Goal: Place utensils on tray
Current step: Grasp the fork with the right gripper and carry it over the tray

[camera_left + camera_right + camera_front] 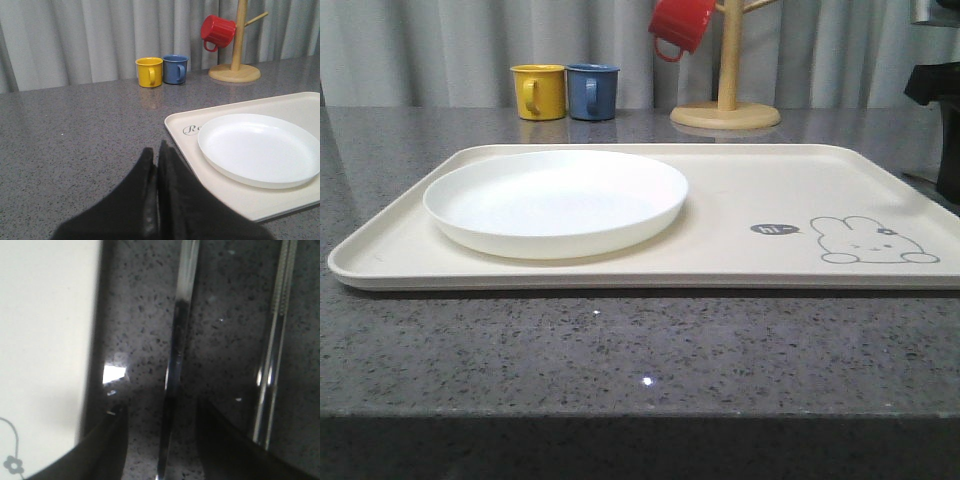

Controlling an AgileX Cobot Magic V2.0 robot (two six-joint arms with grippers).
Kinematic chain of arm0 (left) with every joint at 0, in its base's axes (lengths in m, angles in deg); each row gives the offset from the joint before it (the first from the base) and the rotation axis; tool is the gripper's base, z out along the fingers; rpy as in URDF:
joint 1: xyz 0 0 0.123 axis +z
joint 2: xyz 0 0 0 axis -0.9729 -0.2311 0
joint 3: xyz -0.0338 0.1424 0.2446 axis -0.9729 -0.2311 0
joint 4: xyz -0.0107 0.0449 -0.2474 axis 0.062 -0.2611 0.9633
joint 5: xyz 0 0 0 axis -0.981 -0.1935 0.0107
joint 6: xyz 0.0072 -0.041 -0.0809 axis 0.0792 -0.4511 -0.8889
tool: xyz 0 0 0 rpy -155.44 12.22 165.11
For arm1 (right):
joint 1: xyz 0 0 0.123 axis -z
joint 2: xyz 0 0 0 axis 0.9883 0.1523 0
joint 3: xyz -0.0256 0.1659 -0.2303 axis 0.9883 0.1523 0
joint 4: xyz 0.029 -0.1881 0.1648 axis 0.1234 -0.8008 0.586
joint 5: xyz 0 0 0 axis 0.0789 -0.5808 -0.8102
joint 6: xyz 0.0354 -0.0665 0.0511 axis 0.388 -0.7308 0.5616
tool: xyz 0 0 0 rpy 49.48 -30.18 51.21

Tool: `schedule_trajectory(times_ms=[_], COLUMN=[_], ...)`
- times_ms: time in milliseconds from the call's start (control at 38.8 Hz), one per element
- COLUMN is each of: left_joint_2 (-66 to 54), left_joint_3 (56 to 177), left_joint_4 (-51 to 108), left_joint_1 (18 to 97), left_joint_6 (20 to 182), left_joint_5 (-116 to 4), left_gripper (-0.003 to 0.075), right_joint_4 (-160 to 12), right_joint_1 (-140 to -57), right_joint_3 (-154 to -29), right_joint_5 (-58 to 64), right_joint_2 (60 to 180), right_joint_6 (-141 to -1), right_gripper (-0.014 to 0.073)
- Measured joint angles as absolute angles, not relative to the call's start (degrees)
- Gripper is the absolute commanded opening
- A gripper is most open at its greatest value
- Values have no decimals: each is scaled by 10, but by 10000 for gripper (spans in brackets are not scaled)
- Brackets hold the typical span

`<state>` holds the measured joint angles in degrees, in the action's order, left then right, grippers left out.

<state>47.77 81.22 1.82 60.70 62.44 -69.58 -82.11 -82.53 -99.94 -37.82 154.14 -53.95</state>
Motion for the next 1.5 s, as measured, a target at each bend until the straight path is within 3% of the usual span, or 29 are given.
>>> schedule_trajectory(times_ms=[206,413,464,954,1315,1496], left_joint_2=[478,478,478,478,478,478], left_joint_3=[812,812,812,812,812,812], left_joint_4=[18,18,18,18,18,18], left_joint_1=[607,607,607,607,607,607], left_joint_6=[624,624,624,624,624,624], left_joint_5=[-696,-696,-696,-696,-696,-696], left_gripper=[-18,-18,-18,-18,-18,-18], right_joint_4=[-822,-830,-830,-836,-857,-861], right_joint_1=[-825,-825,-825,-854,-1062,-1110], right_joint_3=[-1001,-1001,-1004,-1123,-1153,-1164], right_joint_5=[-378,-381,-384,-490,-455,-433], right_joint_2=[1551,1552,1552,1525,1512,1542], right_joint_6=[-540,-540,-538,-476,-301,-233], right_gripper=[305,-29,-74,-58,-58,-58])
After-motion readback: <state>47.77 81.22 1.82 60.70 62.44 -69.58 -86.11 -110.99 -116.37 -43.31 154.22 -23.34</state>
